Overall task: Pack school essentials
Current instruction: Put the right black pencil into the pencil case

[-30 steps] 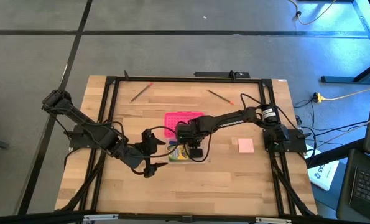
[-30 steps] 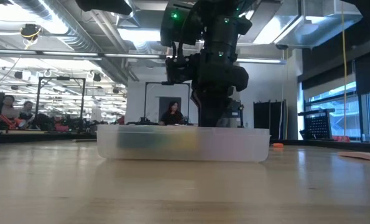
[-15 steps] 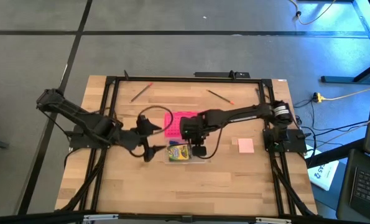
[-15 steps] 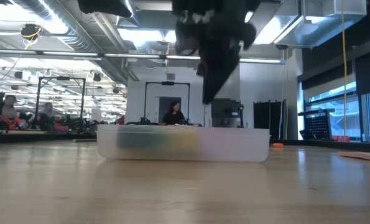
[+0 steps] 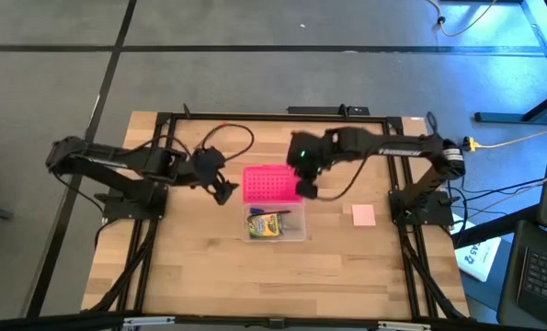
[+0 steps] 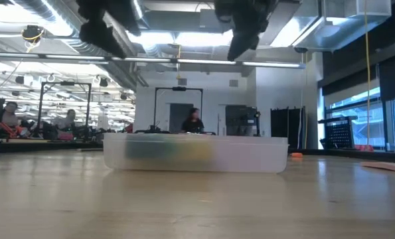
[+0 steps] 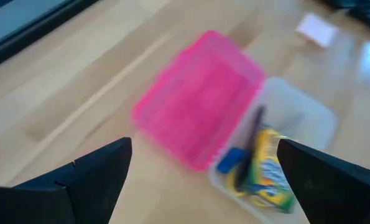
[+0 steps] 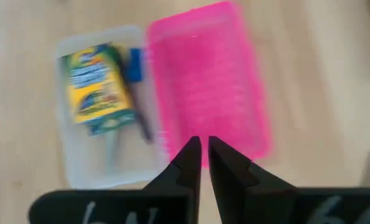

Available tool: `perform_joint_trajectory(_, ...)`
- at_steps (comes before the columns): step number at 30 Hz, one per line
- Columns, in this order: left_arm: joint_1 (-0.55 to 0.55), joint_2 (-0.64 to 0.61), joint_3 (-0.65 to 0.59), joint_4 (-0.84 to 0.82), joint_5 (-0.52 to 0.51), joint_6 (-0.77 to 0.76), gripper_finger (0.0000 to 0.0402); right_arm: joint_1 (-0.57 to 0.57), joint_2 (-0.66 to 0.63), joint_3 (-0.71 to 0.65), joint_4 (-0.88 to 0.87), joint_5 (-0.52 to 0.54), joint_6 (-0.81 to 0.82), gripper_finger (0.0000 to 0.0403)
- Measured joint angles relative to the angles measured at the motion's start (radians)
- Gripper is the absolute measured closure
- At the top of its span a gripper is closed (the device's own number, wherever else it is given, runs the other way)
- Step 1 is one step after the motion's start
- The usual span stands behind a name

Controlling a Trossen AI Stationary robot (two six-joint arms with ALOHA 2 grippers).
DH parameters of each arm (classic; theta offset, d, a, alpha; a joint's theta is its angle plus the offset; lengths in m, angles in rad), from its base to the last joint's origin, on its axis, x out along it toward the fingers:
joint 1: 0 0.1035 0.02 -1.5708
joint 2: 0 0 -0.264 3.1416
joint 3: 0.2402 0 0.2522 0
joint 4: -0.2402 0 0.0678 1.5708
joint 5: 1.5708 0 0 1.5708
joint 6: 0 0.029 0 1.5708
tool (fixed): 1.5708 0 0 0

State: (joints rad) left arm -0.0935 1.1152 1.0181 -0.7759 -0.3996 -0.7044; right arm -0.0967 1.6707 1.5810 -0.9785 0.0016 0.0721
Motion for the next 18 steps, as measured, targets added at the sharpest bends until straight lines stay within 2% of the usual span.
perform_joint_trajectory(8, 0.108, 0.000, 0.000, -0.067, 0.001, 0.010, 0.0006, -0.164, -0.045, 0.000, -0.065, 0.068, 0.093, 0.0370)
perform_joint_trajectory(12, 0.145, 0.000, 0.000, -0.071, 0.050, 0.099, 0.0006, -0.227, -0.036, 0.000, -0.064, 0.071, 0.133, 0.0370)
perform_joint_trajectory(18, 0.203, 0.004, -0.001, -0.073, 0.081, 0.153, 0.0006, -0.289, -0.031, 0.000, -0.054, 0.071, 0.137, 0.0370)
